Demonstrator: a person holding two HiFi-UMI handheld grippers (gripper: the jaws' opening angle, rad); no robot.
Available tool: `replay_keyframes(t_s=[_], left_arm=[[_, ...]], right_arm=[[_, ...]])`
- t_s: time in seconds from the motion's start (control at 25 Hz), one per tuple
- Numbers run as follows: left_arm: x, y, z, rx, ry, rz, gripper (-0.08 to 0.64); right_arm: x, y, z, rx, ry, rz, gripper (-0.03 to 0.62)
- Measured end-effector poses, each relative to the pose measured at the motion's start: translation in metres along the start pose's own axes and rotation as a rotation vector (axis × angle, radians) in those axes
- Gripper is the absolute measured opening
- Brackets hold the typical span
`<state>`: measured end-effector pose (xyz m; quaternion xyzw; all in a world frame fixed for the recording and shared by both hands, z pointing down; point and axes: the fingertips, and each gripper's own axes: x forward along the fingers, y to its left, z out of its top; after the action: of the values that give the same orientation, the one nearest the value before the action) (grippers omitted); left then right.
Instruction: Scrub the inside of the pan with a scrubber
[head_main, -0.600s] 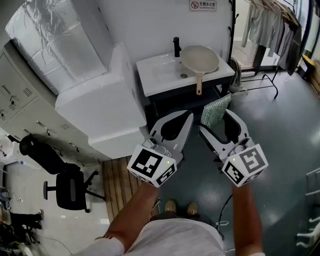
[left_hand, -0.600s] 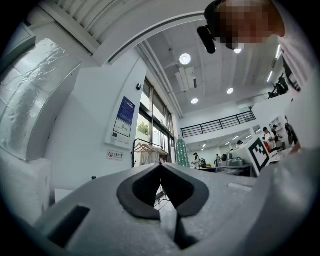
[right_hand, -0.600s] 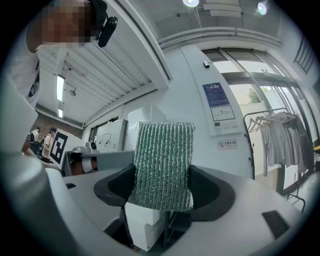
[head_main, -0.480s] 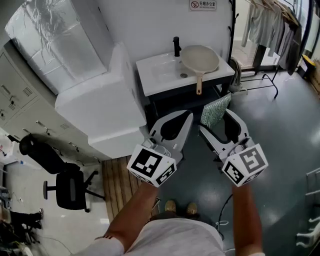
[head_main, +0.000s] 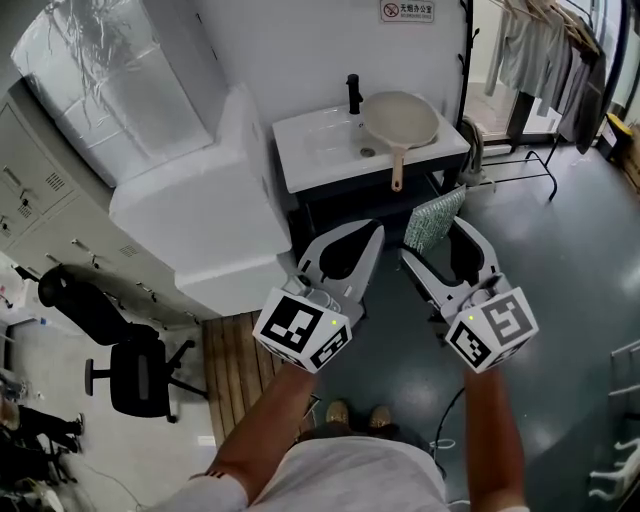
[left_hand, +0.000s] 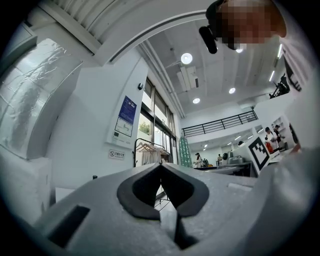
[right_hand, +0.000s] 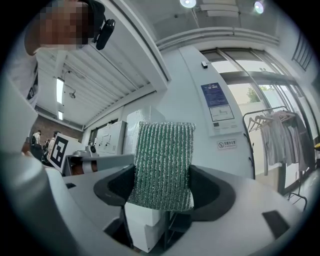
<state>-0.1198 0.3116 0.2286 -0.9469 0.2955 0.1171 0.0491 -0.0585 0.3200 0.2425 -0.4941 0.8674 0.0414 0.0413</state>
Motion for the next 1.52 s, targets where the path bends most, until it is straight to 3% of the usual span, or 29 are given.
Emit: replay_keyframes(t_s=[1.0, 1.52], left_arm=[[0.040, -0.030, -0.013, 0.042, 0.023, 0.067, 0.015], [0.077, 0.005, -0.027, 0.045, 0.005, 0.059, 0.015]], right_arm=[[-0.029, -0.054, 0.000, 0.000, -0.007, 0.055, 0.344], [0.006, -0.093, -0.014, -0.011, -0.001, 0.037, 0.344]])
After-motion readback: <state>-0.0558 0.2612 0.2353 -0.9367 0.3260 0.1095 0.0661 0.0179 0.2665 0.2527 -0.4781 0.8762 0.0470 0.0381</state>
